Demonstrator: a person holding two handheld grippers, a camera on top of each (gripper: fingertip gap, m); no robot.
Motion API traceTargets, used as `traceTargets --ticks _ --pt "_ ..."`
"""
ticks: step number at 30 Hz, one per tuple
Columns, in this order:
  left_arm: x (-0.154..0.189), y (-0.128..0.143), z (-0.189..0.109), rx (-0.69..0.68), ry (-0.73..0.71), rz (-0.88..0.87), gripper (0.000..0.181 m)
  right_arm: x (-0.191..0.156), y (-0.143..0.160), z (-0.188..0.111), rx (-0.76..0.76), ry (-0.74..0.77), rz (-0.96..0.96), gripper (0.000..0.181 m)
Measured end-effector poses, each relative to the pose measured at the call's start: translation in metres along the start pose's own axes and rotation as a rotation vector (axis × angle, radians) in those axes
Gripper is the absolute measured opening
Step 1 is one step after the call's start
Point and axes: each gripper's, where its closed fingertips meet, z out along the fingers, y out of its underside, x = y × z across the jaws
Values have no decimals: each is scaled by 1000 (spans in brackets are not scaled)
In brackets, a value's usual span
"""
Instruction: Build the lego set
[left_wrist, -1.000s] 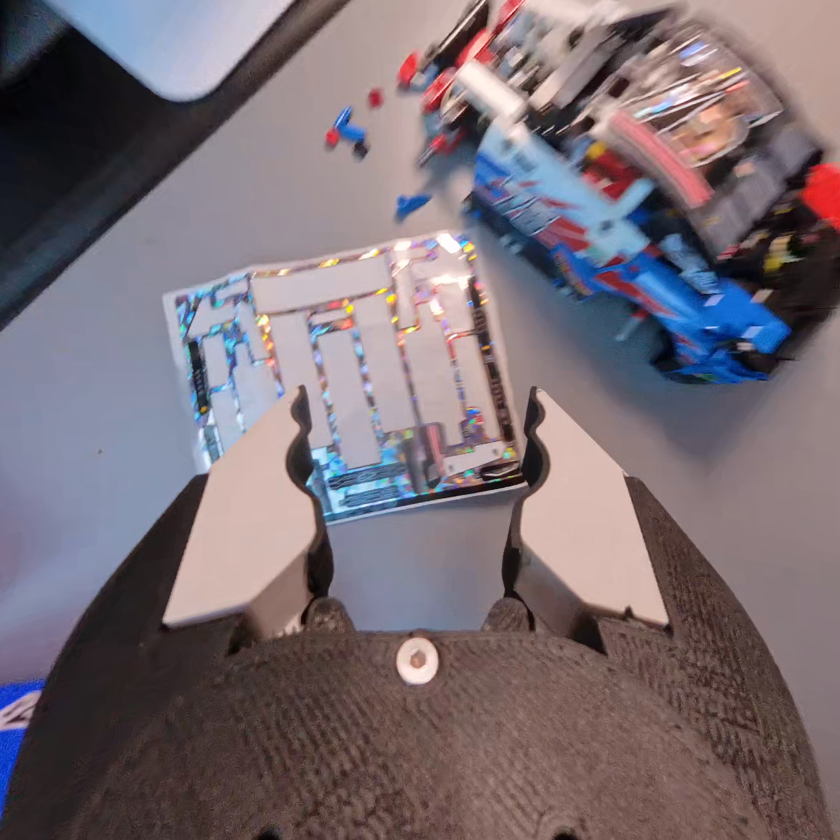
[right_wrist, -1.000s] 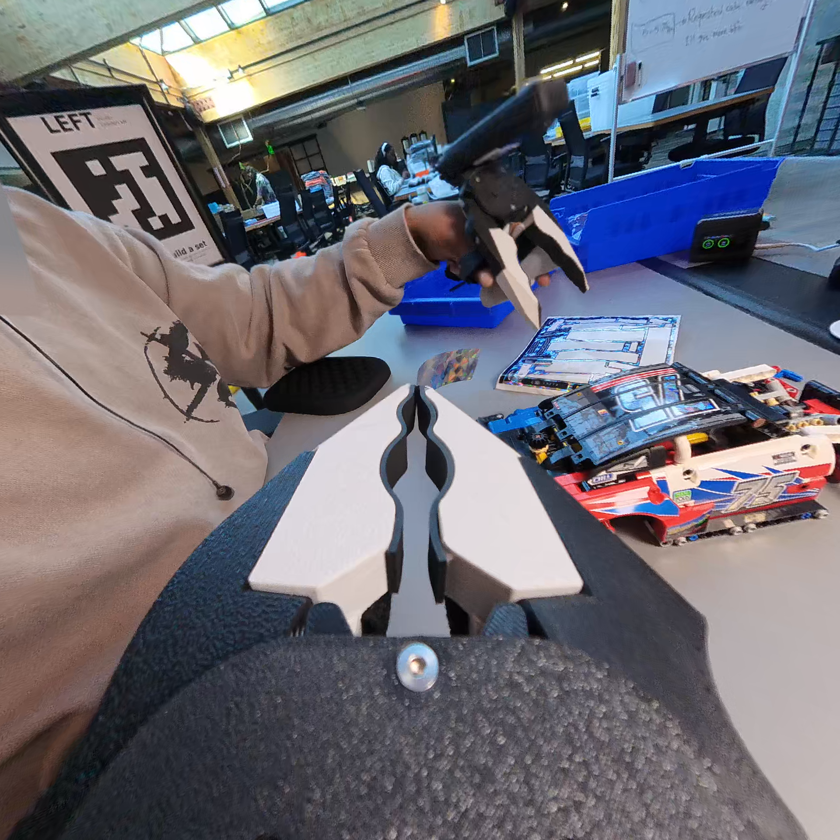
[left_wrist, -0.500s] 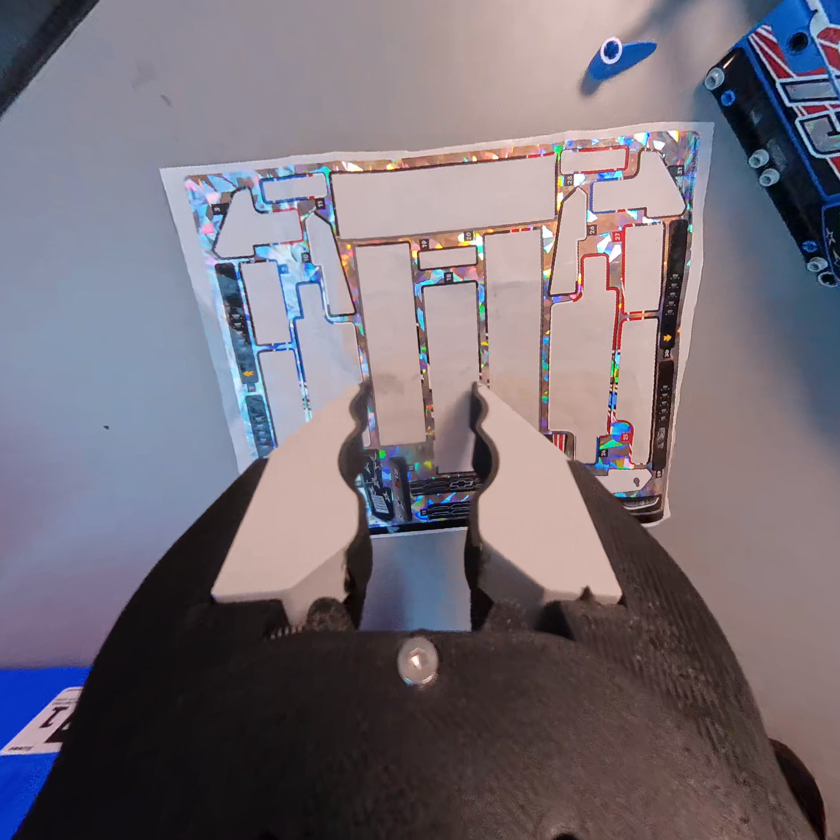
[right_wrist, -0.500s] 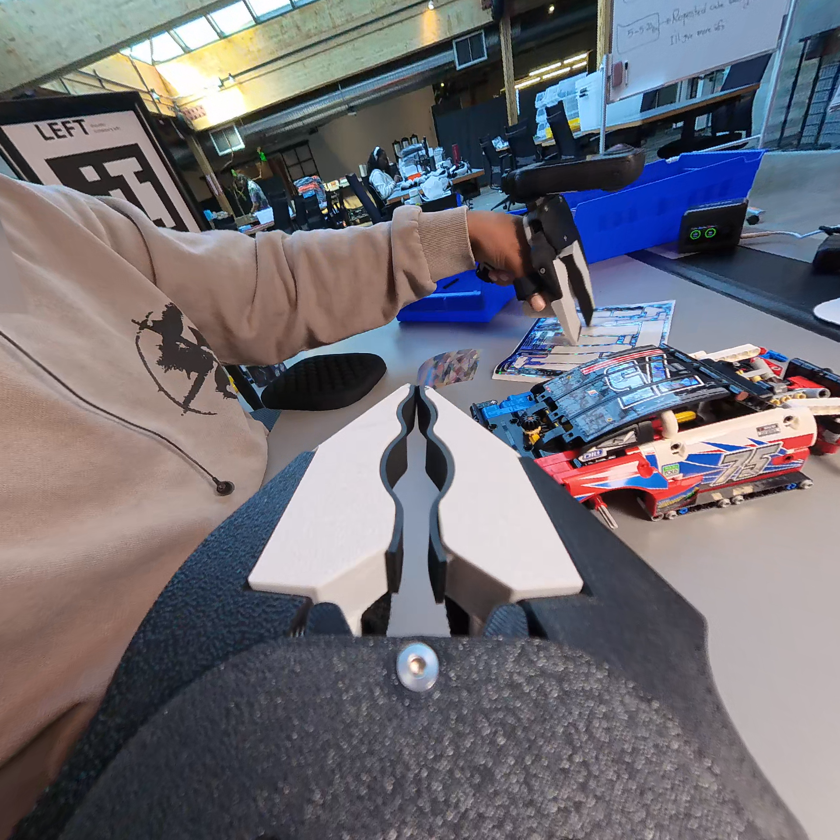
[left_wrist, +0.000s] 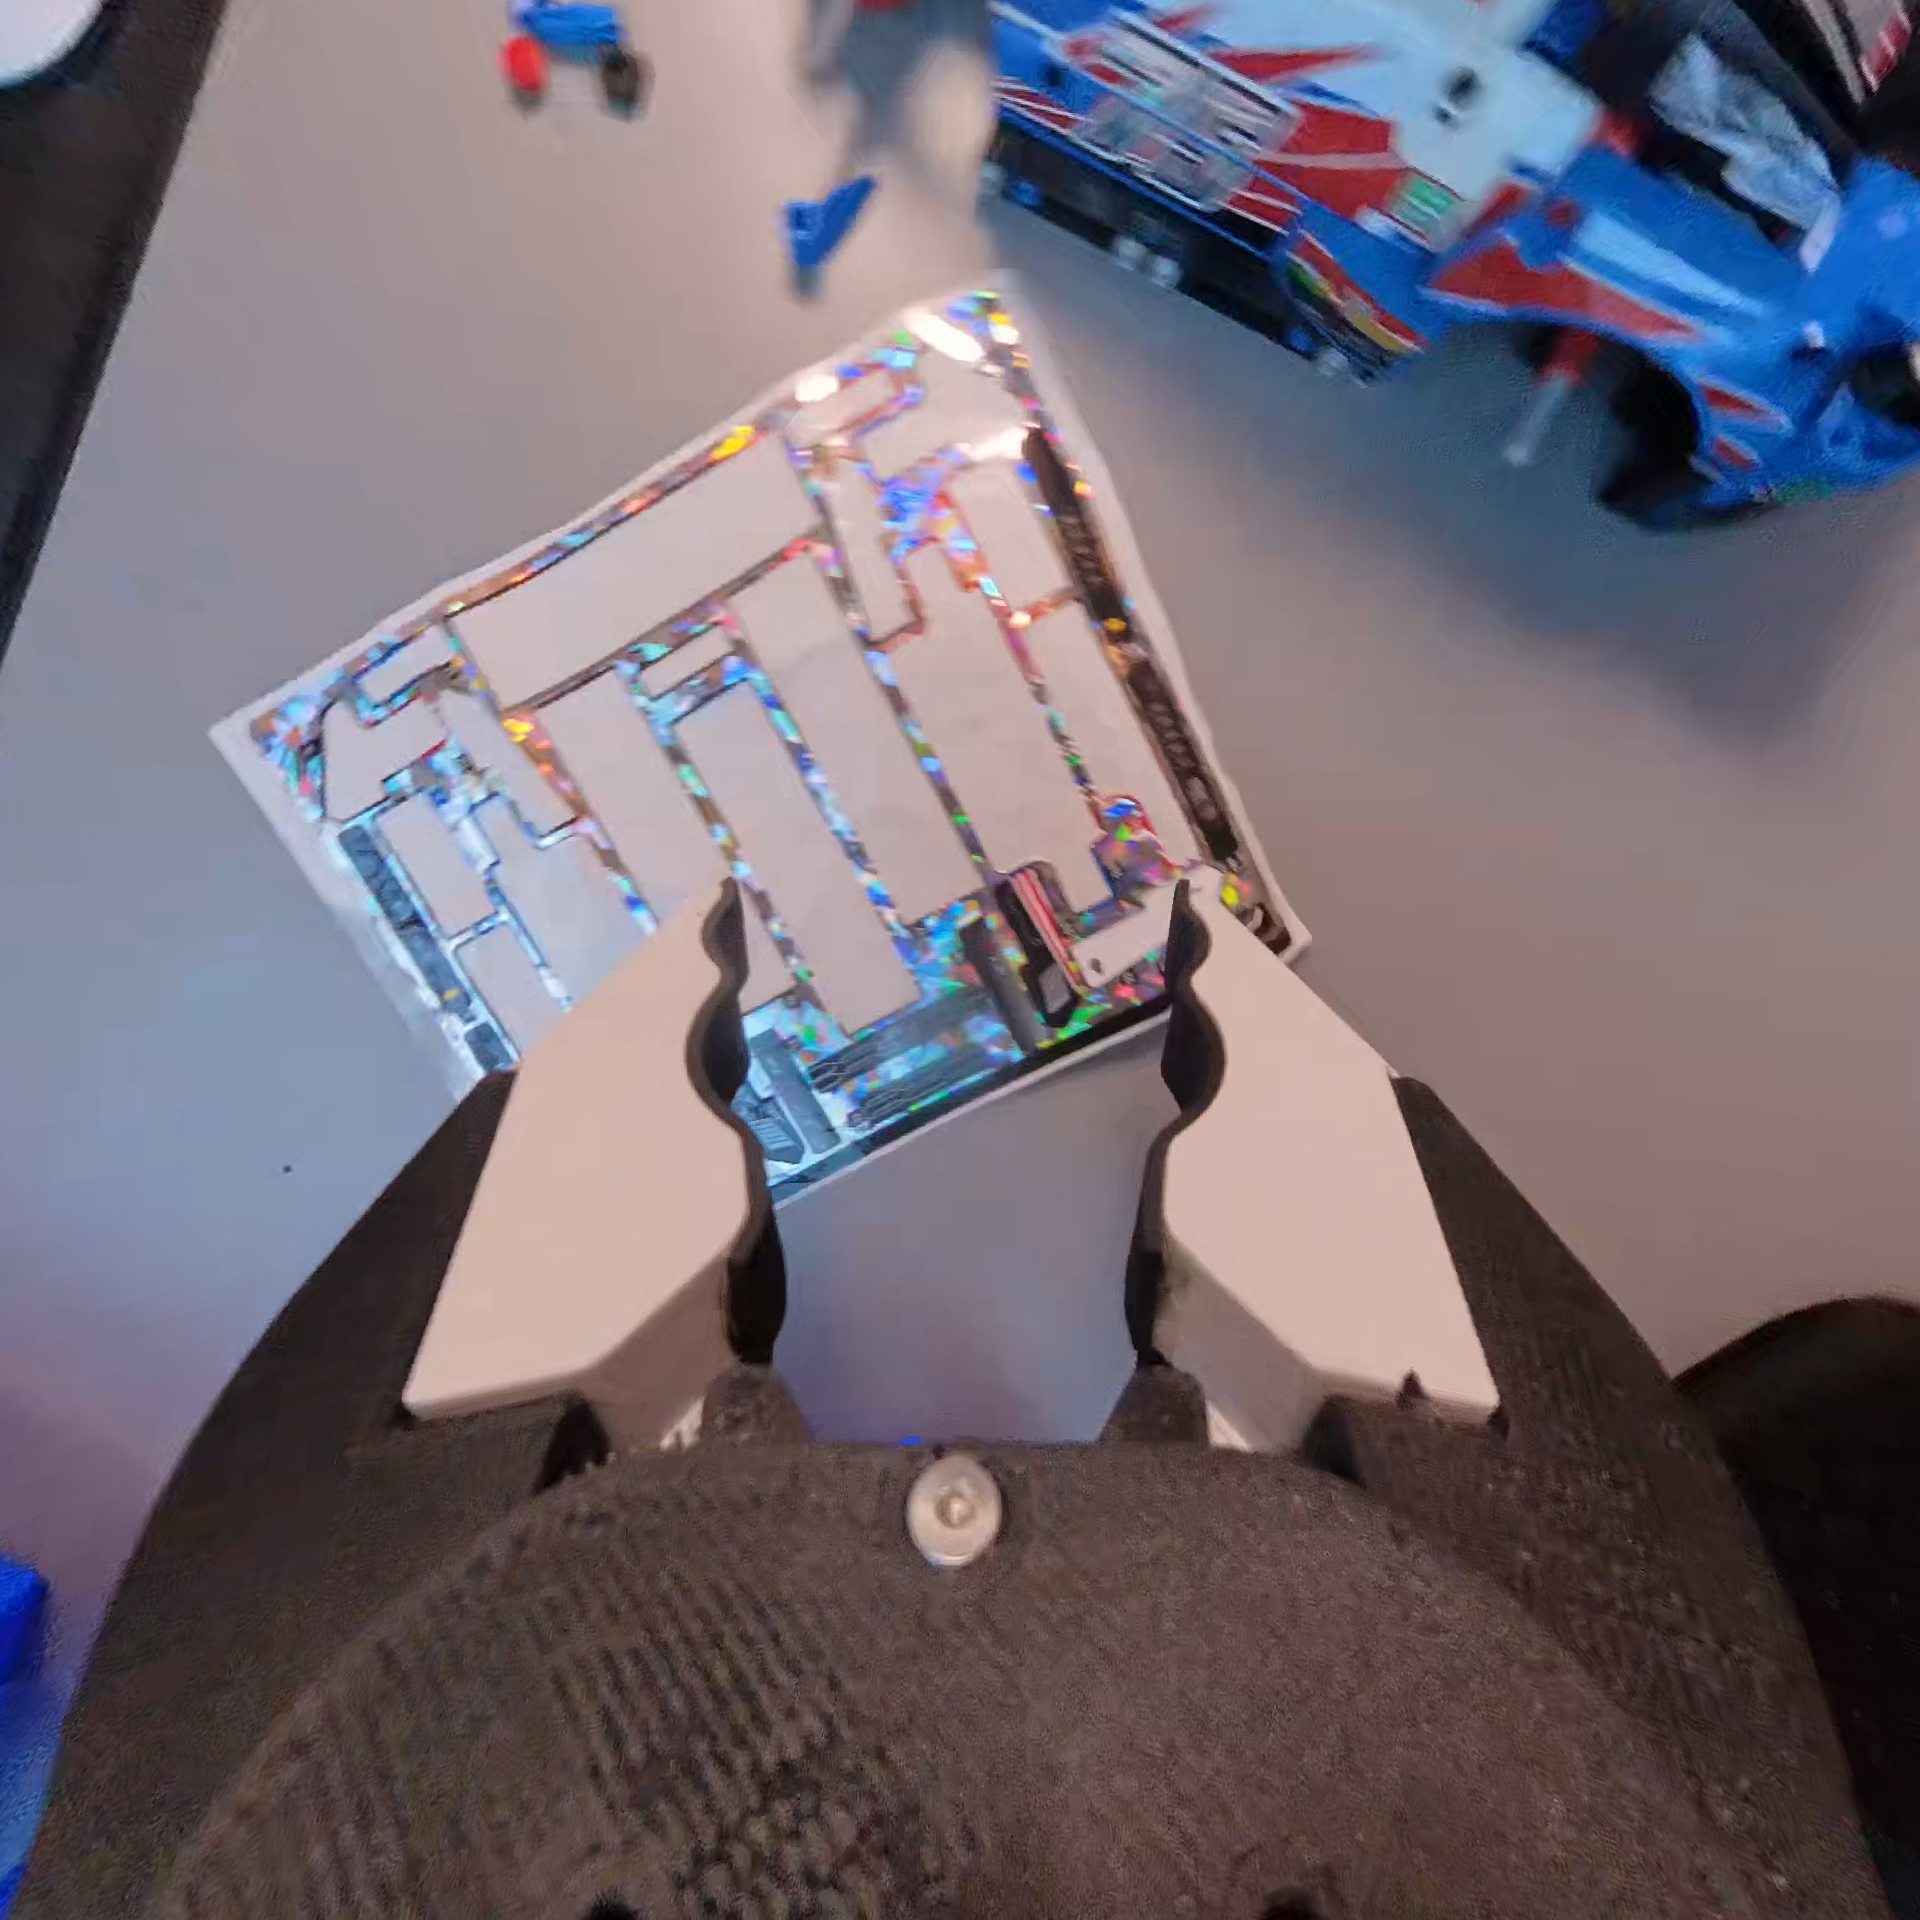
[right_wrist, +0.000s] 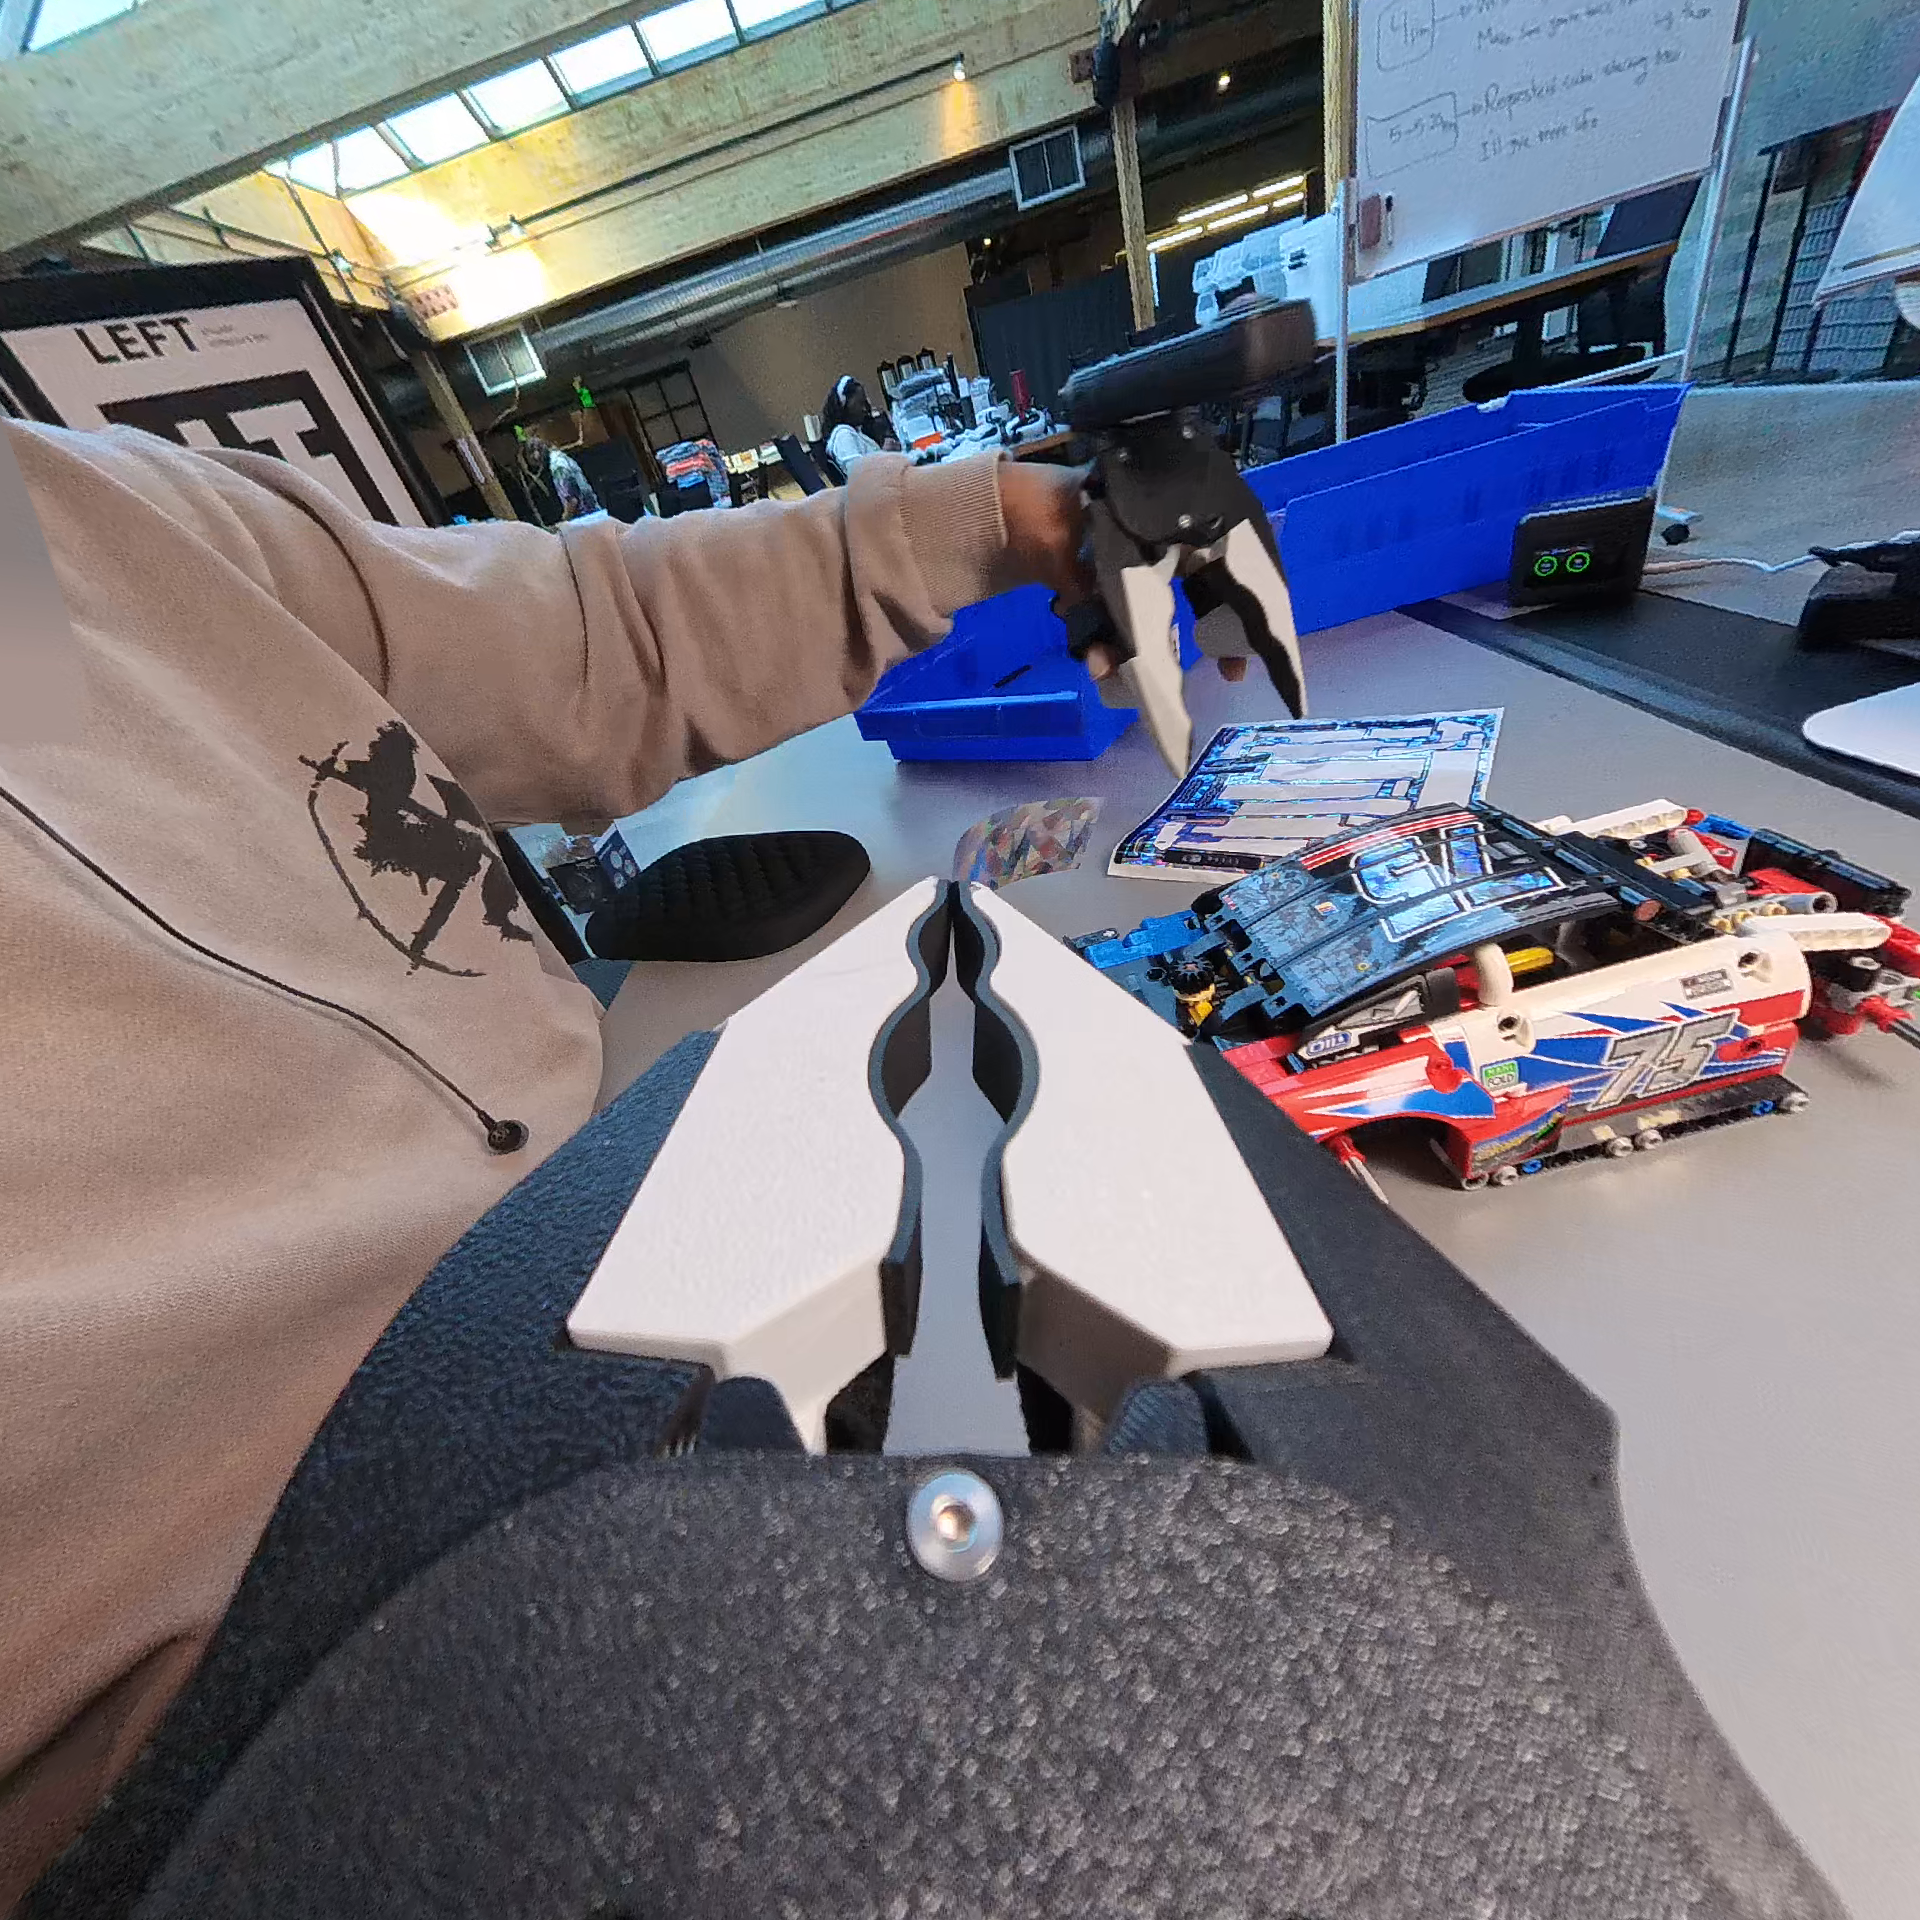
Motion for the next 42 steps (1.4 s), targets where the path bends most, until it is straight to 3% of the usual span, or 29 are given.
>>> traceTargets --ticks 1,5,8,16,18,19,22,27,36,39,42 --pt "16 4 1 -3 -21 103 81 0 -1 -1 2 3 -4 0" --pt "52 22 14 32 -203 447 73 3 -5 -6 22 12 -2 0" --pt "53 20 11 79 -330 567 68 5 -5 -6 32 14 8 0" --pt "43 26 14 39 -360 627 43 2 -8 -5 39 15 -2 0" --pt "34 27 18 16 -400 642 24 2 -8 -5 41 15 1 0" --pt "27 31 22 -25 -433 664 0 2 -8 -5 41 15 2 0" --pt "6 26 20 -27 -522 639 0 1 -10 -6 47 15 -4 0" --pt "-29 -20 -32 89 -661 620 0 2 -14 -10 70 12 5 0" --pt "-138 -117 -189 146 -1236 808 0 7 -12 -13 75 21 21 0" --pt "-156 -121 -191 112 -1269 888 0 10 -9 -13 69 26 30 0" --pt "-165 -99 -141 74 -1144 889 0 12 -8 -13 67 28 37 0"
